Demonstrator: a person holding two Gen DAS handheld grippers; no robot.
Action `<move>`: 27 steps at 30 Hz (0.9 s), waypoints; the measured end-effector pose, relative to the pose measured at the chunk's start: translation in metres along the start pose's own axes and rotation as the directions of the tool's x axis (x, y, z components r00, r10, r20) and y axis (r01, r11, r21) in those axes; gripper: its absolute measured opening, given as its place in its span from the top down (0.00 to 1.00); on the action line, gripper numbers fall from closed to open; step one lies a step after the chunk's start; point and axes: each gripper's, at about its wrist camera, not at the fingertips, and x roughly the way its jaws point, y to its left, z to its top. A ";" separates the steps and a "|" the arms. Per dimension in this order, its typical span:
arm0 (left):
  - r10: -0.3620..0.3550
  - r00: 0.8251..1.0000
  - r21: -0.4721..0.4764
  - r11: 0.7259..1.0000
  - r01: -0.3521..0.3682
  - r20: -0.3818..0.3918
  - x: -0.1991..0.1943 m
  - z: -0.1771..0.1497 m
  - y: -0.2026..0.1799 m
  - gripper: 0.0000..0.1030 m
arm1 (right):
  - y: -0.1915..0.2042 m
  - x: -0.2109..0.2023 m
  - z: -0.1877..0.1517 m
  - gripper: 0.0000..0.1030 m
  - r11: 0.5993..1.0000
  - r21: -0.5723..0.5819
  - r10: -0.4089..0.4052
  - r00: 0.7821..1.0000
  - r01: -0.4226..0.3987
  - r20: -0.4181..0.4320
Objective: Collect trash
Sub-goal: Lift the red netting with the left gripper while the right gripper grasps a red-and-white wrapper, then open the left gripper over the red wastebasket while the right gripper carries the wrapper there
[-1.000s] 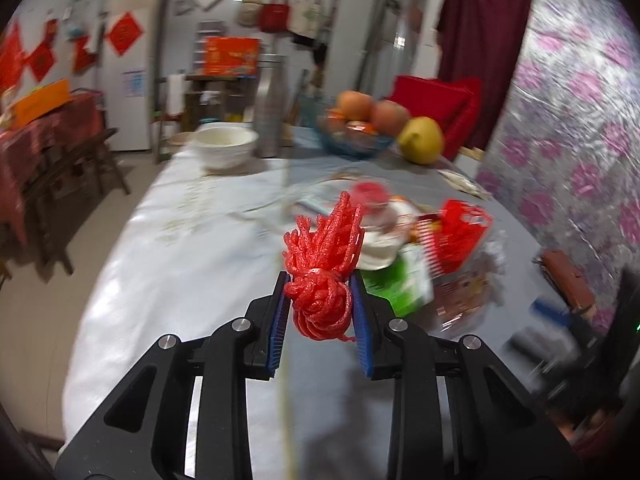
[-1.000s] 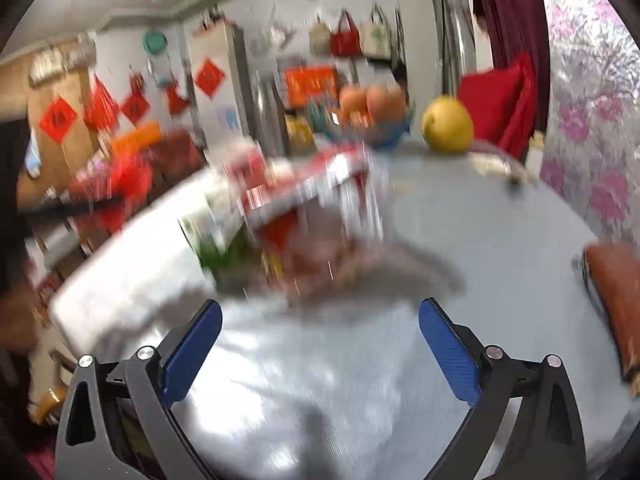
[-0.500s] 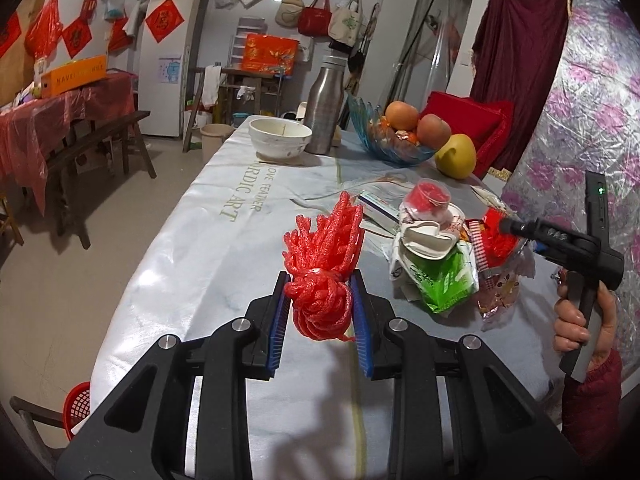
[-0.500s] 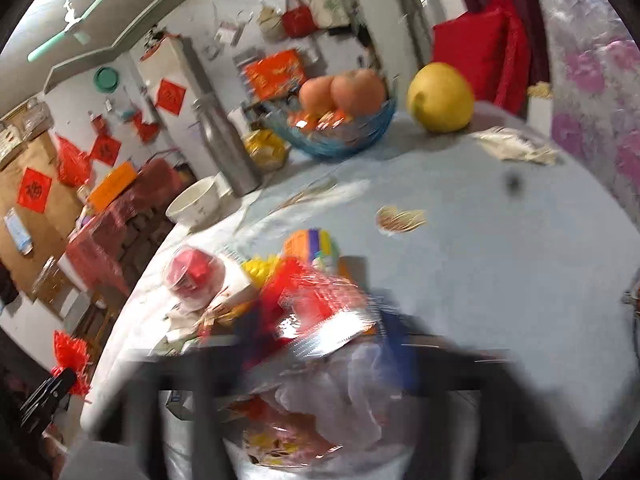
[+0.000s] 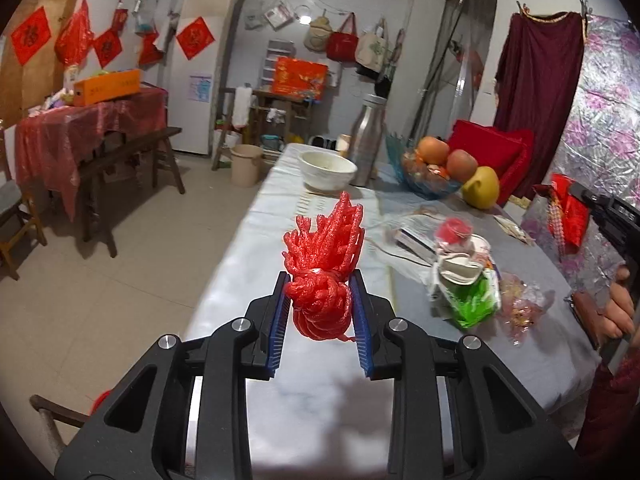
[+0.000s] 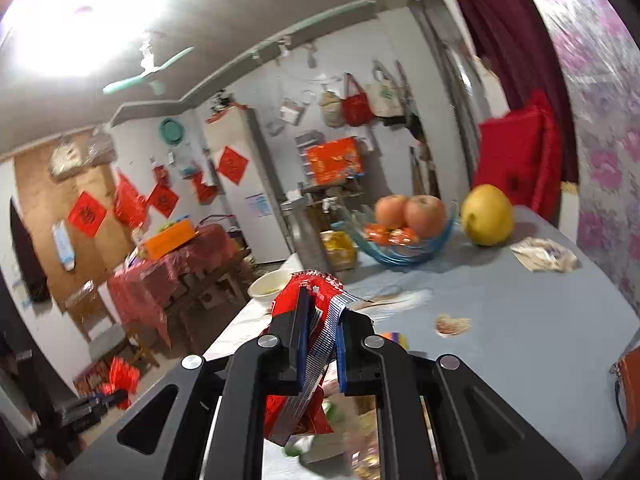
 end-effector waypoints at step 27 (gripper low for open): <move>0.192 0.891 -0.228 0.925 -0.305 -0.412 -0.019 -0.133 0.246 0.59 | 0.289 0.052 -0.094 0.88 0.880 -0.288 0.267 0.894 -0.378 -0.359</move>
